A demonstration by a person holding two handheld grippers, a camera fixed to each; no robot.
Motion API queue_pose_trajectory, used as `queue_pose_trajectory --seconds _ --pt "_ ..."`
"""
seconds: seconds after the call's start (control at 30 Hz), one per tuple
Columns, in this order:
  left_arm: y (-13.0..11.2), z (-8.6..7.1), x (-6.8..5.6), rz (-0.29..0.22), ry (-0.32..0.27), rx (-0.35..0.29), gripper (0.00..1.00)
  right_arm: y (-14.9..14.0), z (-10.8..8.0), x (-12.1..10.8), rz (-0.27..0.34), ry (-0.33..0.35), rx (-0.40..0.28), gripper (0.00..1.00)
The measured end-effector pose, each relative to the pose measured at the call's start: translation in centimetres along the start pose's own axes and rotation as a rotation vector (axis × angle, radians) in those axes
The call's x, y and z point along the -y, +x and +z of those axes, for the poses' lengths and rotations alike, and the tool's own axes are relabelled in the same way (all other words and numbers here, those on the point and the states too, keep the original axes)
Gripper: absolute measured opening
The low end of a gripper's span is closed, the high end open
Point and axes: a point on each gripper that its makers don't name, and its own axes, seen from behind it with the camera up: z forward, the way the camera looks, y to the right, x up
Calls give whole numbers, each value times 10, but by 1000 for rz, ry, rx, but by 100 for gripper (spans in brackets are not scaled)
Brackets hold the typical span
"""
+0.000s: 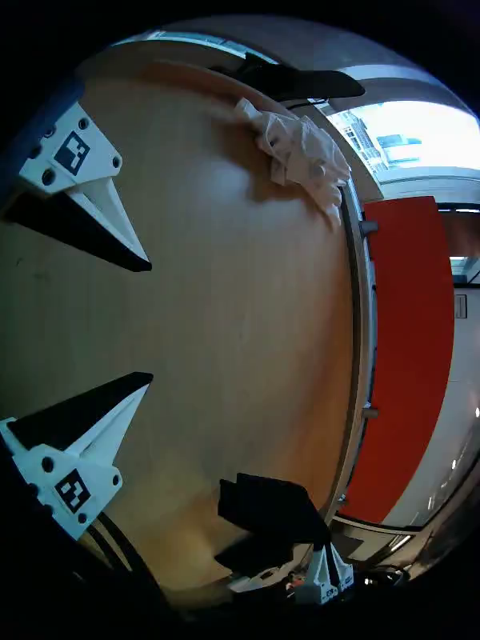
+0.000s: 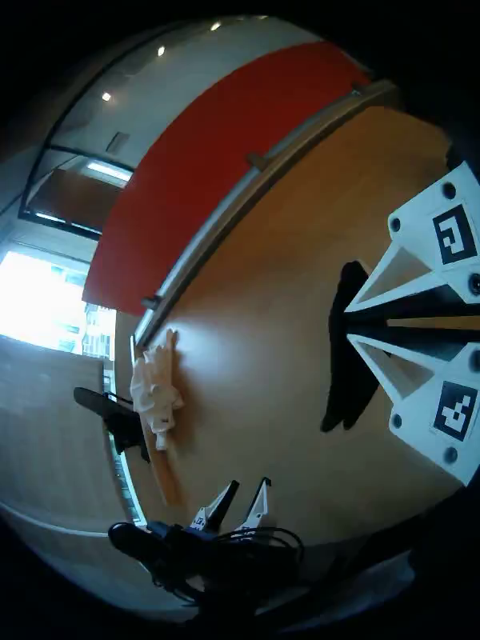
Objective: Fold towel
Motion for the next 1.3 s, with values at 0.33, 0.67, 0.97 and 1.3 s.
queue_pose_trajectory --seconds 0.33,0.67,0.97,1.3 --pt "8 1 -5 15 -8 -12 93 -6 -27 -42 38 -63 -8 4" --pt "14 3 -14 27 -18 -16 93 -28 -55 -103 92 -133 8 4" --pt "17 5 -19 40 -14 -13 93 -62 -75 -155 109 -191 60 4" --pt "20 8 -24 49 -9 -4 93 -80 -90 -201 145 -237 75 5"
